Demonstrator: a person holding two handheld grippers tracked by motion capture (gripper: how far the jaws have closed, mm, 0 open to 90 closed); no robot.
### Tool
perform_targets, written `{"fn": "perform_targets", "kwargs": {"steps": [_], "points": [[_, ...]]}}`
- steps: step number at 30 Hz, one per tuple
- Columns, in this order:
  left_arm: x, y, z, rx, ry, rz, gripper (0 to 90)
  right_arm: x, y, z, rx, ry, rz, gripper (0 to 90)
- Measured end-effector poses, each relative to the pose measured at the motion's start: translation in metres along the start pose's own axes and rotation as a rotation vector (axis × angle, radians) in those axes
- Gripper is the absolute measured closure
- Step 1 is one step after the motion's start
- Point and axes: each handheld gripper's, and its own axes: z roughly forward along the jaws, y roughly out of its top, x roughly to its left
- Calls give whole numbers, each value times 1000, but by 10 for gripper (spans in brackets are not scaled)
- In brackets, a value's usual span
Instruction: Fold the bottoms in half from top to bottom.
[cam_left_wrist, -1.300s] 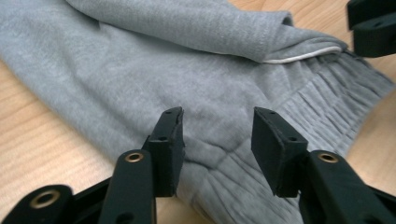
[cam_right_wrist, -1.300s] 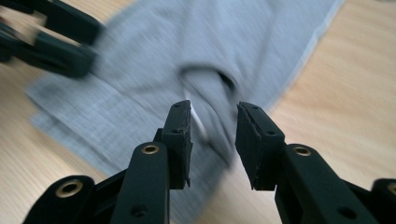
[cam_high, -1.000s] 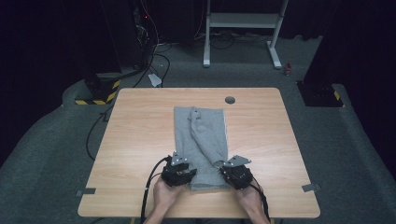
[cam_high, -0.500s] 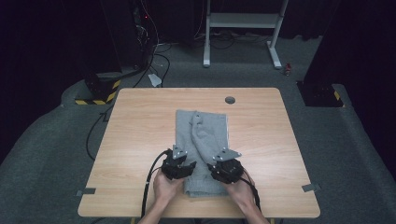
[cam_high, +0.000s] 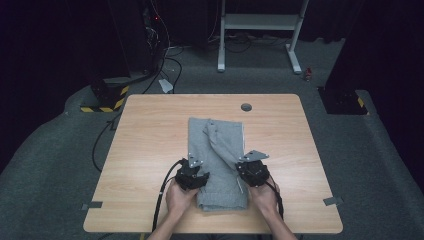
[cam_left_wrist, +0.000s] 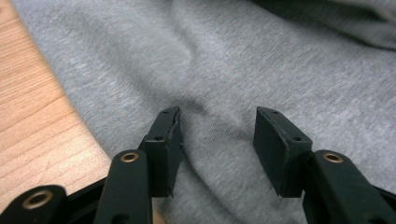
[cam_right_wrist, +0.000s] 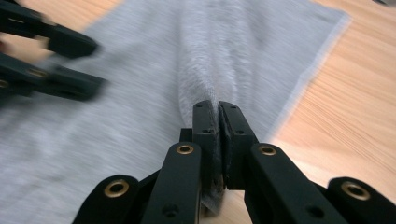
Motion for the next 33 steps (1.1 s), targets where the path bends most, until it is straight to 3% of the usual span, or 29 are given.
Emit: {"fn": "perform_targets", "kwargs": {"steps": [4,7,10,13,15,17,19,22,26,29,31,33], "points": [[1,0,0,0,-6,-11,517,-24,-23,13,76,-8,96,825],[2,2,-2,0,-9,-14,519,-25,-24,7,52,-40,115,711],[-1,6,-6,-32,-10,4,518,-16,-18,-6,-17,-33,81,685],[-1,11,-3,-28,-12,4,527,-2,-11,-7,-30,-18,8,683],[0,12,1,-8,-10,2,547,4,-10,-3,-18,-8,-11,688],[2,10,5,20,-11,4,589,6,-12,7,31,-20,-27,702],[4,6,1,11,-19,7,647,5,-17,13,60,-21,-23,739],[5,-2,-5,6,-46,13,740,4,-24,10,60,-11,-34,811],[0,-11,-18,9,-70,31,788,11,-30,0,78,18,-79,824],[0,-5,-24,-32,-63,29,758,16,-27,-11,38,16,-97,784],[1,4,-24,-50,-59,11,687,17,-19,-15,5,-1,-90,737],[2,13,-20,-54,-40,20,622,17,-9,-12,-4,-43,-95,665]]}}
